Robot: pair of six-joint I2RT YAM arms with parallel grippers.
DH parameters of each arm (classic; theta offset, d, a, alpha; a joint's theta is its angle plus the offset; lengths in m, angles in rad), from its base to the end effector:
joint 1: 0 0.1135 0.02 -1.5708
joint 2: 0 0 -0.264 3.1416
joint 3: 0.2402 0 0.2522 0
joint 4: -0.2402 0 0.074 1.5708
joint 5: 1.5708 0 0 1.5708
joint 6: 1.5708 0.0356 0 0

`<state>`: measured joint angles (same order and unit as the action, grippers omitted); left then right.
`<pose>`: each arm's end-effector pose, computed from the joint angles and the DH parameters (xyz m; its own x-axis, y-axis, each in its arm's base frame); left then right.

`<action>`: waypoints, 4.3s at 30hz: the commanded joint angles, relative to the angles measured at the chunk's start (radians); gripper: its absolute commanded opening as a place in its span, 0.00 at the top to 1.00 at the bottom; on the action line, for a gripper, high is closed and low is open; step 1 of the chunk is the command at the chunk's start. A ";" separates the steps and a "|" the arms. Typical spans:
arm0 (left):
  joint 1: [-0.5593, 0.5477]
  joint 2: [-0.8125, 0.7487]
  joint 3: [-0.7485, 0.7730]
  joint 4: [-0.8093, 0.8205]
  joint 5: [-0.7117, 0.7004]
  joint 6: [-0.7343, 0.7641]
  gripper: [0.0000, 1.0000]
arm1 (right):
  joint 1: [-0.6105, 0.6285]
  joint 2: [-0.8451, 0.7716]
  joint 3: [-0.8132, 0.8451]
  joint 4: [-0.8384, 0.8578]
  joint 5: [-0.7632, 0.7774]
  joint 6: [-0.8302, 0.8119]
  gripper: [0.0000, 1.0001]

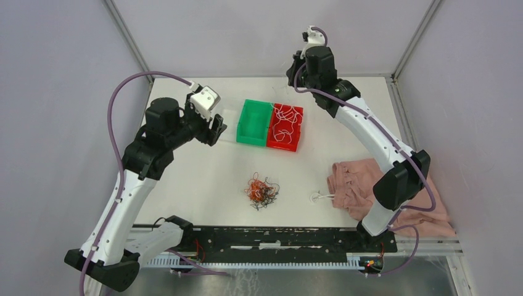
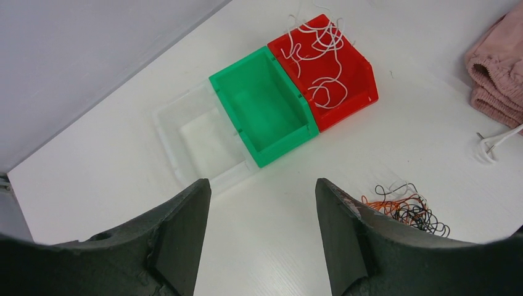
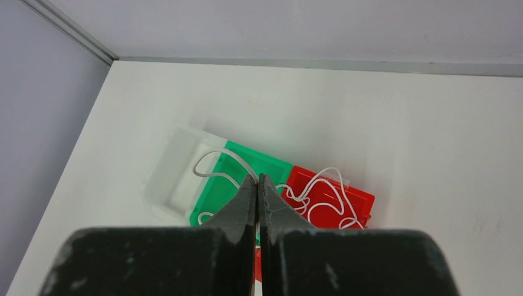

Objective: Untangle the cables
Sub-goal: Place the cable in the bin, then adjust the bin at the center of the board.

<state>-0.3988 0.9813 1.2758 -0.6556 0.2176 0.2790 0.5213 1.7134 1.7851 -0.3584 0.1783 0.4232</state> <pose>0.1739 -0.0816 0.4230 -0.1573 0.3581 -0.9203 0.6331 0.7518 0.1843 0.3519 0.1948 0.4214 -0.3643 0.2569 -0.8952 -0.2116 0.9132 0.3482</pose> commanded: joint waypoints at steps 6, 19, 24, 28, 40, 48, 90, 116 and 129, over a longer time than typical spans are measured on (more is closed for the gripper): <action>0.007 -0.024 -0.001 0.041 0.011 0.037 0.31 | -0.004 -0.018 -0.186 0.064 0.106 0.017 1.00; 0.010 -0.016 0.005 0.042 -0.021 0.053 0.32 | 0.013 0.160 -0.255 0.029 0.153 -0.037 1.00; 0.049 0.006 -0.005 0.055 -0.037 0.061 0.32 | 0.043 0.248 -0.218 -0.005 0.216 -0.078 1.00; 0.140 0.048 -0.034 0.094 -0.020 0.067 0.33 | 0.055 0.336 -0.131 -0.083 0.278 -0.100 1.00; 0.383 0.292 -0.099 0.254 0.114 0.084 0.37 | 0.074 0.391 -0.064 -0.096 0.295 -0.144 0.90; 0.397 0.495 -0.069 0.321 0.215 -0.009 0.38 | 0.072 0.412 -0.072 -0.100 0.273 -0.143 0.89; 0.398 0.526 -0.354 0.581 0.271 -0.170 0.74 | 0.003 0.200 -0.302 0.098 0.078 -0.308 0.36; 0.371 0.338 -0.623 0.857 -0.158 -0.509 0.75 | 0.002 -0.147 -0.417 -0.156 -0.025 0.021 0.32; 0.337 0.361 -0.573 0.807 -0.123 -0.543 0.62 | 0.000 0.118 -0.361 -0.096 -0.041 0.011 0.42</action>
<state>-0.0441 1.3590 0.6495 0.1036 0.0475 -0.2203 0.5251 1.7626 1.3293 -0.4881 0.1150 0.4500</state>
